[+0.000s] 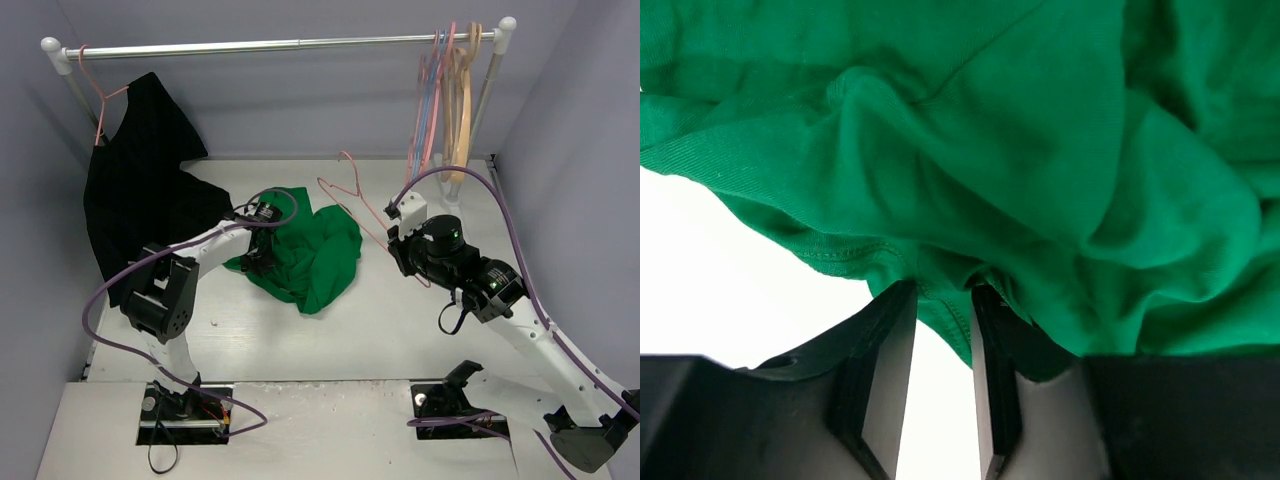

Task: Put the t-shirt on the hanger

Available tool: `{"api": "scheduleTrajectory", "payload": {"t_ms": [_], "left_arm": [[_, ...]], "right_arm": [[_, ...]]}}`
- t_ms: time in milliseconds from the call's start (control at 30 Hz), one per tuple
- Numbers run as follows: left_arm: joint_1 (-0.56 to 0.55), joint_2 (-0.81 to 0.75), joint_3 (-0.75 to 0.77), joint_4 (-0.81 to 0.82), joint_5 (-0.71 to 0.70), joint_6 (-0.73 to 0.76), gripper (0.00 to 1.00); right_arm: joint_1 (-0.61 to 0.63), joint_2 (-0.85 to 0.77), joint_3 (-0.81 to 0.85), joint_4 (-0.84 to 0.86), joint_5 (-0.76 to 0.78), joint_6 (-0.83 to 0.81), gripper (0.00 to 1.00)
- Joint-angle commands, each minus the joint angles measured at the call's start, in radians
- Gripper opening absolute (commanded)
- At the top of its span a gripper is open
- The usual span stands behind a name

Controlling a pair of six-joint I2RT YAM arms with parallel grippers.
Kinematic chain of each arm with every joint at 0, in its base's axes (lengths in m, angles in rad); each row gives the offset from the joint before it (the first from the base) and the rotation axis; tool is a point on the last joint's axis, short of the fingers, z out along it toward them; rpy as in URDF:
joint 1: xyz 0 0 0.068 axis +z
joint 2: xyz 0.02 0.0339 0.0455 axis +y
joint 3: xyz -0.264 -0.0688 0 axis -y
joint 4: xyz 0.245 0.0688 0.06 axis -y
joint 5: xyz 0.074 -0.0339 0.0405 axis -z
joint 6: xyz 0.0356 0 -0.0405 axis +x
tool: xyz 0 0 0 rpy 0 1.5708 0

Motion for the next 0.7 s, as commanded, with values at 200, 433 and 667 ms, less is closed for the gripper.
{"api": "scheduleTrajectory", "payload": {"t_ms": [200, 433, 667], "left_arm": [[0.028, -0.029, 0.020, 0.035, -0.021, 0.014, 0.28], [0.034, -0.045, 0.017, 0.042, -0.020, -0.002, 0.35], [0.034, -0.040, 0.020, 0.053, -0.001, -0.015, 0.35]], "right_arm": [[-0.001, 0.010, 0.022, 0.070, 0.005, 0.015, 0.00], [-0.001, 0.013, 0.017, 0.074, -0.001, 0.023, 0.00], [-0.001, 0.019, 0.014, 0.075, -0.007, 0.029, 0.00]]}}
